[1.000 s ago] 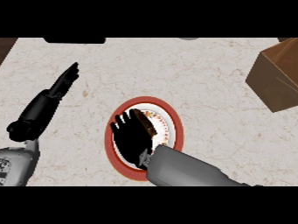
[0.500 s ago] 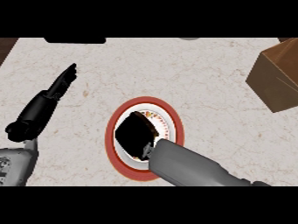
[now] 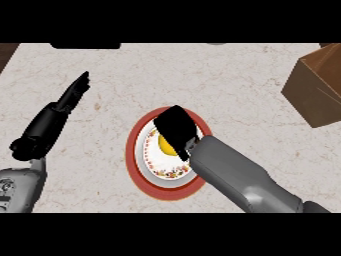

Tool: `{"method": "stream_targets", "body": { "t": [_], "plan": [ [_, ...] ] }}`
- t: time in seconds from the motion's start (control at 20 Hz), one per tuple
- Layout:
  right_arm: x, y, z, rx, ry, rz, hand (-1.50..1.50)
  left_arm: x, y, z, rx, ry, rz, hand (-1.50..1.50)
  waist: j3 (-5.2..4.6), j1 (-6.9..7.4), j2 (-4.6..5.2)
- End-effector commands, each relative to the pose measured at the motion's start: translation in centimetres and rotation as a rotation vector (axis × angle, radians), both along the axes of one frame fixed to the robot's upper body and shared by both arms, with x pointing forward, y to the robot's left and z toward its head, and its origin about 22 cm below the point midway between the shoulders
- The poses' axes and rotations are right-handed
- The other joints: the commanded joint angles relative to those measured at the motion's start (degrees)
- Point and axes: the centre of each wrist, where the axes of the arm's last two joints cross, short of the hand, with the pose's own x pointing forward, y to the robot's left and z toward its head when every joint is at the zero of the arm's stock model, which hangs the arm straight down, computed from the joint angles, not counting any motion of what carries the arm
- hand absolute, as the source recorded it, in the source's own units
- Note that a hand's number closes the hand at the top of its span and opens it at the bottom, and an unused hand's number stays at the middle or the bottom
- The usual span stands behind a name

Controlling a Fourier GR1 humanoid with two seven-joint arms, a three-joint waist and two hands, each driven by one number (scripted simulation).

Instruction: Pick the lemon from the plate and place it in the cardboard box

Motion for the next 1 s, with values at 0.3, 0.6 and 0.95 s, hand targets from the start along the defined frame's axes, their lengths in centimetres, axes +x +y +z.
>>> {"method": "stream_targets", "body": {
  "t": [0.3,0.6,0.95],
  "plan": [
    [8.5,-9.0,4.2,0.282,-0.135,-0.406,1.5,0.3,0.7,0.1,0.008,-0.011,-0.003,0.0,-0.08,0.47,0.13],
    [10.2,-9.1,10.3,0.265,-0.314,-0.36,1.5,-0.9,-0.3,-0.2,0.005,-0.003,0.007,0.0,-0.12,-0.71,-0.66],
    [11.1,-10.1,15.4,0.522,-0.467,-0.669,1.5,-0.6,0.0,0.1,0.001,0.017,0.009,0.0,-0.11,-1.6,-0.85]
  ]
}}
